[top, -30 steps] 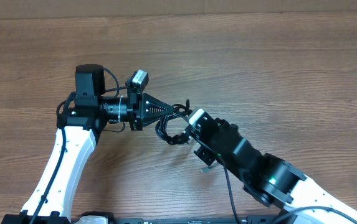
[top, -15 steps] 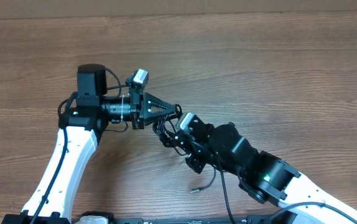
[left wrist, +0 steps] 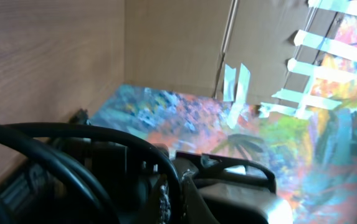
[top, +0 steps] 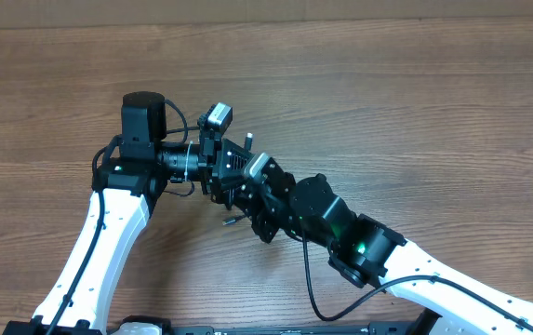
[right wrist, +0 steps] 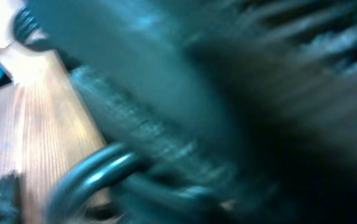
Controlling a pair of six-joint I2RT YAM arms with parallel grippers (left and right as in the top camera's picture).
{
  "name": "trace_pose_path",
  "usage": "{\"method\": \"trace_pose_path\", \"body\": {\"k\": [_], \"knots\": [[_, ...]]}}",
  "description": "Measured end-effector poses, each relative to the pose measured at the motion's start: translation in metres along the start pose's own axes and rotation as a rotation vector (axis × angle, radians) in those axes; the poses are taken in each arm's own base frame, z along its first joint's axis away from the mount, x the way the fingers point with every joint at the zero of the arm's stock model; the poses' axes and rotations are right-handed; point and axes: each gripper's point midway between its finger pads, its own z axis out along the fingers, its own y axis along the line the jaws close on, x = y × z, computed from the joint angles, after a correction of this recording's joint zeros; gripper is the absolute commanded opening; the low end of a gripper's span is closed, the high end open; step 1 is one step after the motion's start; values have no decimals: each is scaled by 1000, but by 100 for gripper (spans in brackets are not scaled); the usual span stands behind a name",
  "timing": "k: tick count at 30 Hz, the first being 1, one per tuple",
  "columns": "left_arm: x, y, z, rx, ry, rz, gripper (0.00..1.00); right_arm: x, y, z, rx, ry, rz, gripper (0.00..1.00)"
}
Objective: Untangle cables
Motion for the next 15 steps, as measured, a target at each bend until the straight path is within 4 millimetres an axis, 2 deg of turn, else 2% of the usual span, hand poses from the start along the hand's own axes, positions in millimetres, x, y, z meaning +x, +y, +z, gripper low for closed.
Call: {"method": "trace_pose_path", "body": {"k": [1, 3, 7, 9, 10, 15], "knots": [[1, -1, 0, 4, 5, -13, 4, 0, -3, 1, 13, -1, 6, 52], [2, -1, 0, 7, 9, -26, 4, 0, -7, 1, 32, -2, 13, 71], [1, -1, -2, 8, 5, -45, 4, 1, -16, 2, 78, -5, 21, 84], [0, -1, -2, 6, 0, -49, 4, 1, -20, 2, 98, -6, 23, 96], [-1, -1, -2, 4, -3, -49, 4, 2, -22, 1, 109, 1, 29, 99], [-12, 8, -3, -41, -71, -57, 4, 17, -28, -5, 149, 63, 104, 100]]}}
